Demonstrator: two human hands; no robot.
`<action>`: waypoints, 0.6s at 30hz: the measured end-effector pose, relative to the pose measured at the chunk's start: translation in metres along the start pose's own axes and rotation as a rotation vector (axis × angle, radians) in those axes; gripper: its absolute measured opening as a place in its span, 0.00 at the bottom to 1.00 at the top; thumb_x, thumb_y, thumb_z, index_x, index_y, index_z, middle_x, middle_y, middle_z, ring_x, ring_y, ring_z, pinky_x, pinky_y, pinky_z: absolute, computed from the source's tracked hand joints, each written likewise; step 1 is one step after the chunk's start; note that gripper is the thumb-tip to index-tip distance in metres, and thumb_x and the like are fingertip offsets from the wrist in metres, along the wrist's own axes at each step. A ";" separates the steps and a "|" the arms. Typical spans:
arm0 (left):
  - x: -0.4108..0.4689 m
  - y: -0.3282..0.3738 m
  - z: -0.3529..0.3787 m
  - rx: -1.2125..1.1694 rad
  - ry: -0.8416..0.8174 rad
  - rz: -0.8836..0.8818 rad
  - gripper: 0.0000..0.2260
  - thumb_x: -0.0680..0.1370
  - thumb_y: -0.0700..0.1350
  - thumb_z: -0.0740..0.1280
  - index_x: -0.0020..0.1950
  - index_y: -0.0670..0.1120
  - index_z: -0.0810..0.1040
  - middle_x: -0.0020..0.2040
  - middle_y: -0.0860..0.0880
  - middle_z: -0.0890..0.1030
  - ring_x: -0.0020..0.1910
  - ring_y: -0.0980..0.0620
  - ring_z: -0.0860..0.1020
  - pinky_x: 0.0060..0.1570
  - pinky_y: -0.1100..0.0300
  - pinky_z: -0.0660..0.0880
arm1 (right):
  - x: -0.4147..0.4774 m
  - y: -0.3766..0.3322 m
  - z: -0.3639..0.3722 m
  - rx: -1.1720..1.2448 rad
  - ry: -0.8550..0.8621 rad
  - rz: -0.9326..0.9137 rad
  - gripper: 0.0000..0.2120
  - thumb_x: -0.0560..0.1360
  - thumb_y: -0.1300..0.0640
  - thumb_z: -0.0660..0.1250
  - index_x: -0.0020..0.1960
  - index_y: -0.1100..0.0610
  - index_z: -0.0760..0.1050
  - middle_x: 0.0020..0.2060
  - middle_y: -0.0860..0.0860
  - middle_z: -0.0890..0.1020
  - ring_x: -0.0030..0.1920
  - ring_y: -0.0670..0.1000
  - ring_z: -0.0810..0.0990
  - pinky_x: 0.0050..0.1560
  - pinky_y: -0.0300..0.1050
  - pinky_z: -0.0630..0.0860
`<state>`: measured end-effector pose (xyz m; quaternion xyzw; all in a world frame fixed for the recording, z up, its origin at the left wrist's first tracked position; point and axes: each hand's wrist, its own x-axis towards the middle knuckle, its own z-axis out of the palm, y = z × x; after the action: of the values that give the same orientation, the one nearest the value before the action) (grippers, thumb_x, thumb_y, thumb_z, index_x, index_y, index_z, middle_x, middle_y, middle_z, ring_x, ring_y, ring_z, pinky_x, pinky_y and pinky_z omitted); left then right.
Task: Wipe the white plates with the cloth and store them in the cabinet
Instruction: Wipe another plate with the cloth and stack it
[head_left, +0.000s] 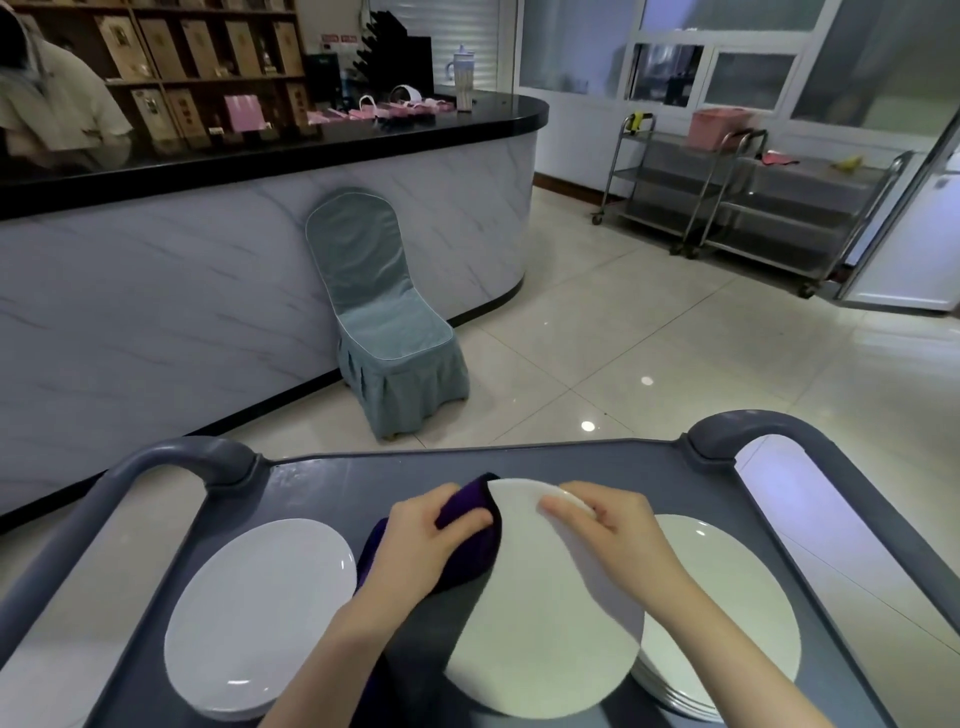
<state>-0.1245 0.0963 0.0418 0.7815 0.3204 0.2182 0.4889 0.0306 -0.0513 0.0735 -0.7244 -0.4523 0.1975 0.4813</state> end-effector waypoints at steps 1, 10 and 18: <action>-0.003 -0.002 0.001 -0.061 0.066 -0.037 0.06 0.77 0.47 0.71 0.40 0.49 0.80 0.36 0.53 0.83 0.36 0.57 0.79 0.40 0.60 0.74 | -0.001 0.002 -0.002 0.068 0.072 0.033 0.15 0.79 0.56 0.68 0.34 0.46 0.79 0.32 0.43 0.81 0.35 0.40 0.75 0.38 0.35 0.70; 0.001 0.006 -0.007 0.012 -0.009 -0.009 0.11 0.76 0.45 0.72 0.35 0.53 0.77 0.31 0.58 0.80 0.30 0.63 0.75 0.33 0.70 0.68 | -0.008 0.006 0.006 0.104 0.044 0.114 0.14 0.79 0.56 0.67 0.36 0.47 0.80 0.33 0.44 0.82 0.36 0.39 0.75 0.39 0.31 0.70; -0.004 0.001 -0.004 -0.094 0.126 -0.103 0.07 0.77 0.47 0.70 0.40 0.49 0.82 0.36 0.53 0.84 0.35 0.56 0.79 0.38 0.62 0.74 | -0.011 -0.005 0.009 0.278 0.176 0.140 0.19 0.78 0.62 0.67 0.29 0.55 0.73 0.29 0.44 0.73 0.30 0.42 0.68 0.33 0.32 0.66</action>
<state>-0.1296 0.0960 0.0445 0.7248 0.3796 0.2566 0.5145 0.0162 -0.0548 0.0723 -0.6951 -0.3252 0.2269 0.5996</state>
